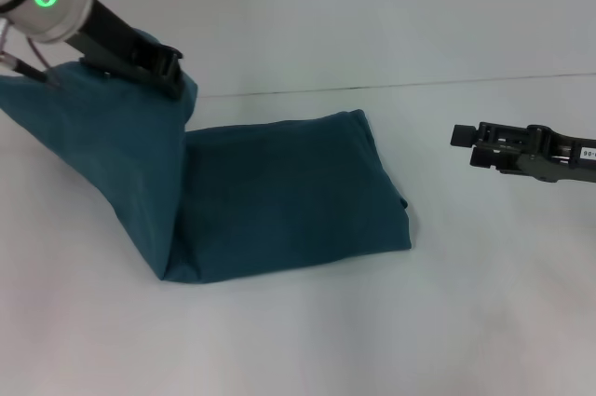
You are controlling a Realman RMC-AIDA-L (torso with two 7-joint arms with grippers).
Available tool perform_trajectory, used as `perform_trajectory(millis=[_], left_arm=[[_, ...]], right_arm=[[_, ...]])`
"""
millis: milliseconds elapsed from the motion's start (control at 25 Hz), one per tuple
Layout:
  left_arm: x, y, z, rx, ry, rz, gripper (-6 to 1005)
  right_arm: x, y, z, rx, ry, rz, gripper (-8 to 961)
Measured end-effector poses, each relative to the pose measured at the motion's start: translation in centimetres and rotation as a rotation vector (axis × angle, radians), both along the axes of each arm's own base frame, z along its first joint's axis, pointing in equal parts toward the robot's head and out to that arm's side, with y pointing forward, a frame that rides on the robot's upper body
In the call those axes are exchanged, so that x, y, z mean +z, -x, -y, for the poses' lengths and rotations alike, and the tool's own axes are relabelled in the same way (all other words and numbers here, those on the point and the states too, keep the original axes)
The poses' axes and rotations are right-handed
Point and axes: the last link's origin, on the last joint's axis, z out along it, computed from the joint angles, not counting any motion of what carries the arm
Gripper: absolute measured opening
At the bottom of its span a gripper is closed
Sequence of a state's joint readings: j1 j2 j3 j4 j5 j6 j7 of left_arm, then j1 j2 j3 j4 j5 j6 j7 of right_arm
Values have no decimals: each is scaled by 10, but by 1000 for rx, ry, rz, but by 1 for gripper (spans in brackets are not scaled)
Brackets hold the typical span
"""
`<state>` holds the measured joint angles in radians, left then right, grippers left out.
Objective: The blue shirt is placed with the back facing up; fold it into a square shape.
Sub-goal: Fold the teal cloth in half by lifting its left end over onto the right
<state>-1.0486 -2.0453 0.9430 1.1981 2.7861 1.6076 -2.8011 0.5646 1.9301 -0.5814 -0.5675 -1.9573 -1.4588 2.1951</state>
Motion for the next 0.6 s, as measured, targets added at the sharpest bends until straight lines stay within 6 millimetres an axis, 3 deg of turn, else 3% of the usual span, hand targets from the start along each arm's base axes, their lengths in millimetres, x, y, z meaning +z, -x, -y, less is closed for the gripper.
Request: perform_trajectory(millis=[240, 600], left_arm=[[-13, -10, 2, -22, 10, -52, 117], [-18, -16, 2, -39, 7, -57, 139]], right_arm=[[-1, 0, 1, -2, 5, 3, 884], [3, -12, 7, -40, 15, 25, 882]])
